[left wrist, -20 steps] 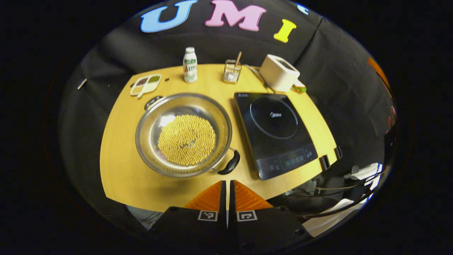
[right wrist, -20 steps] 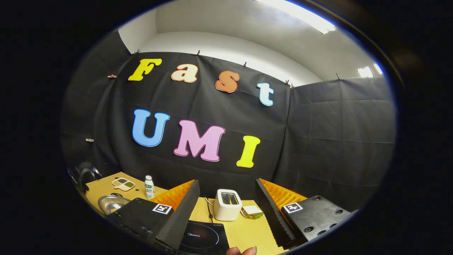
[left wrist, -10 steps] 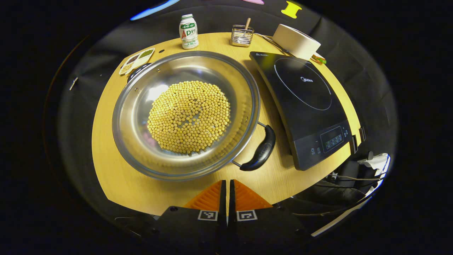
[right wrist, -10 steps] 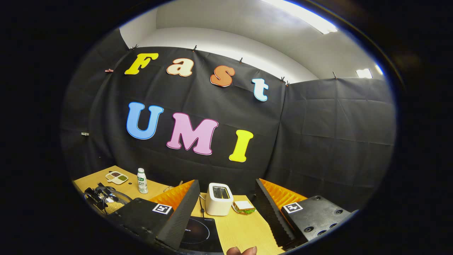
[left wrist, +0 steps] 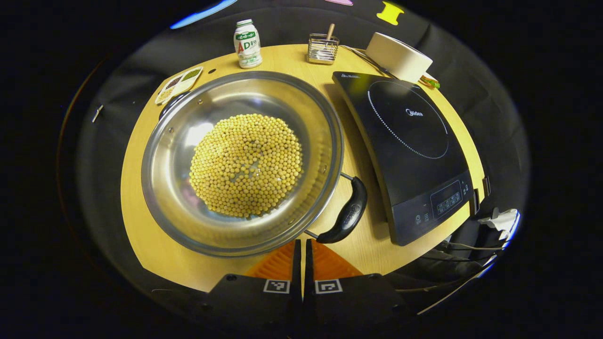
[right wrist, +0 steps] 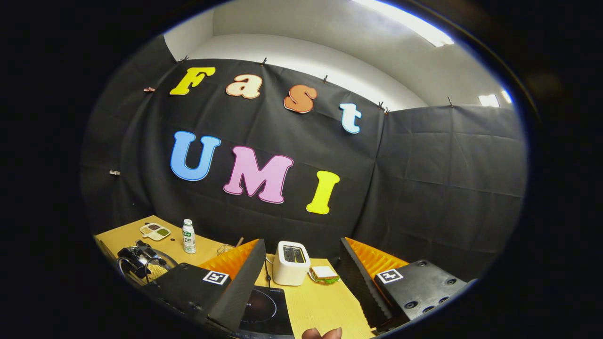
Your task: First push the handle of the pot to place it horizontally, then grasp the pot with both hands and set it on the induction cooktop.
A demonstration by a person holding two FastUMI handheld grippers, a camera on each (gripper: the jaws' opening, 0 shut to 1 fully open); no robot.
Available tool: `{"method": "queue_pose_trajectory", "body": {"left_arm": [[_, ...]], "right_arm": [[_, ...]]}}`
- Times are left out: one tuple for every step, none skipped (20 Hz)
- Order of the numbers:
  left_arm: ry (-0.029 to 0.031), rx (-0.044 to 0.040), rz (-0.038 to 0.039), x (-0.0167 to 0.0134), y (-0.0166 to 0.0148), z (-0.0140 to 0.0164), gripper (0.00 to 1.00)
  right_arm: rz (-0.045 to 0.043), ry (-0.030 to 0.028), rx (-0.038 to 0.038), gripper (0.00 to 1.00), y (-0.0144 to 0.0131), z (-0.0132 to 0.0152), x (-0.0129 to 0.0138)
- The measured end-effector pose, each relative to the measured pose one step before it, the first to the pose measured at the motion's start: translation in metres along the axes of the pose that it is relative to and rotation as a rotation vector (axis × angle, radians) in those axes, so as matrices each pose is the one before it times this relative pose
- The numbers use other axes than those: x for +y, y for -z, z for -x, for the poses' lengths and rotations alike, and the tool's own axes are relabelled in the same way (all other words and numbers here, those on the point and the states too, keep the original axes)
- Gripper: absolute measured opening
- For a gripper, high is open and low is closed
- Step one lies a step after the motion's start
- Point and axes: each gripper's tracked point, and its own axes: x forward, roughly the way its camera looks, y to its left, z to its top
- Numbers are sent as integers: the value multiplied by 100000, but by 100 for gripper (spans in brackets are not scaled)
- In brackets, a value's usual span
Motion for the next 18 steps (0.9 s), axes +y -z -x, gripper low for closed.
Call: {"method": "queue_pose_trajectory", "body": {"left_arm": [[57, -459, -175, -345, -532, -151, 5], [28, -455, -52, -326, -640, -192, 5], [113, -450, 59, -474, -411, -187, 5], [-551, -475, -105, -357, -530, -184, 5], [-451, -452, -392, -293, -681, -237, 5], [-349, -330, -115, -256, -694, -248, 5], [30, -238, 276, -247, -632, -256, 5], [181, -341, 840, -199, -689, -269, 5], [239, -345, 951, -232, -565, -125, 5], [90, -318, 834, -230, -608, -238, 5], [-106, -400, 508, -192, -682, -239, 5], [-367, -241, 314, -233, -537, -222, 5], [-474, -297, 120, -137, -642, -264, 5], [-500, -297, 72, -255, -589, -243, 5], [-423, -337, 245, -235, -568, -218, 5], [-548, -486, 826, -51, -900, -313, 5], [-309, -539, 1124, -69, -784, -330, 5], [-261, -348, 1473, -61, -752, -289, 5]], "right_arm": [[68, -157, 98, 97, 162, -62, -81], [67, -98, 231, 97, 162, -123, -70], [-17, -184, 176, 97, 188, -132, -101], [9, 18, 185, 97, 98, -195, -100], [-9, 60, 154, 97, 200, -127, -182], [9, 140, 98, 97, 139, -227, -158], [102, 147, 172, 97, 171, -253, -166], [138, 193, 159, 97, 102, -209, -185], [189, 288, 162, 97, 203, -265, -255], [84, 354, 390, 98, 248, -277, -294], [-92, 263, 340, 98, 298, -298, -212], [-34, 296, 325, 98, 248, -276, -222], [55, 479, 375, 98, 199, -378, -290], [48, 599, 387, 98, 142, -327, -275], [-26, 529, 311, 97, 294, -339, -240], [-9, 563, 306, 98, 228, -279, -265], [31, 597, 284, 97, 127, -293, -251], [50, 590, 366, 98, 250, -324, -273]]}}
